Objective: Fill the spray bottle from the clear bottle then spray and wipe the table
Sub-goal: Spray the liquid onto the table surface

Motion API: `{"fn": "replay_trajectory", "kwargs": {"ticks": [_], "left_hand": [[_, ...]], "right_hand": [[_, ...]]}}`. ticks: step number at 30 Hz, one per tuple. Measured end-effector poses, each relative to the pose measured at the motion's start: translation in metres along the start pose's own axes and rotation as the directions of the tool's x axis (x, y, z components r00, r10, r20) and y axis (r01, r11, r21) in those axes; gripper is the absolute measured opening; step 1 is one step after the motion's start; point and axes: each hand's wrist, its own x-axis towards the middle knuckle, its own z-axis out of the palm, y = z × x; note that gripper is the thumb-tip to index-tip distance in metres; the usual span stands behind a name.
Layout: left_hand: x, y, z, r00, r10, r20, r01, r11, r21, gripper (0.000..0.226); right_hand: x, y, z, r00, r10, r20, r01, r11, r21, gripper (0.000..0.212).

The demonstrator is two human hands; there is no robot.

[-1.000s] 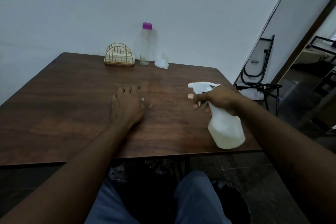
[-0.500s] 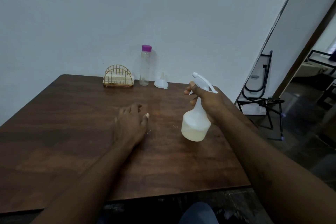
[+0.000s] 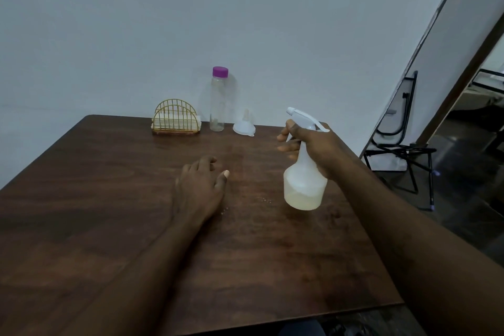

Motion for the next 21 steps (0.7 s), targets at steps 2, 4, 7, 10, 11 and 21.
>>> {"fn": "replay_trajectory", "kwargs": {"ticks": [2,4,7,10,11,21], "left_hand": [[0.000,-0.001,0.001,1.000,0.013,0.001,-0.013,1.000,0.001,0.043],[-0.002,0.000,0.001,0.999,0.037,0.004,-0.037,0.999,0.018,0.043],[-0.004,0.001,0.003,0.997,0.078,0.017,-0.079,0.995,0.054,0.043],[-0.006,0.002,0.003,0.994,0.101,0.030,-0.103,0.992,0.076,0.044],[-0.006,0.002,0.003,0.994,0.106,0.033,-0.108,0.991,0.080,0.044],[-0.006,0.002,0.003,0.992,0.120,0.047,-0.125,0.987,0.101,0.045]], "right_hand": [[0.000,-0.004,-0.006,0.991,0.030,0.132,-0.021,0.997,-0.074,0.037],[-0.003,-0.005,-0.012,0.962,0.101,0.252,-0.045,0.974,-0.222,0.040],[-0.011,0.001,-0.009,0.907,0.243,0.345,-0.077,0.899,-0.431,0.048],[-0.020,0.011,-0.004,0.859,0.327,0.395,-0.018,0.789,-0.614,0.049],[-0.022,0.013,-0.004,0.851,0.338,0.402,0.007,0.758,-0.652,0.050],[-0.020,0.016,-0.019,0.814,0.410,0.413,0.042,0.666,-0.744,0.018]]}}
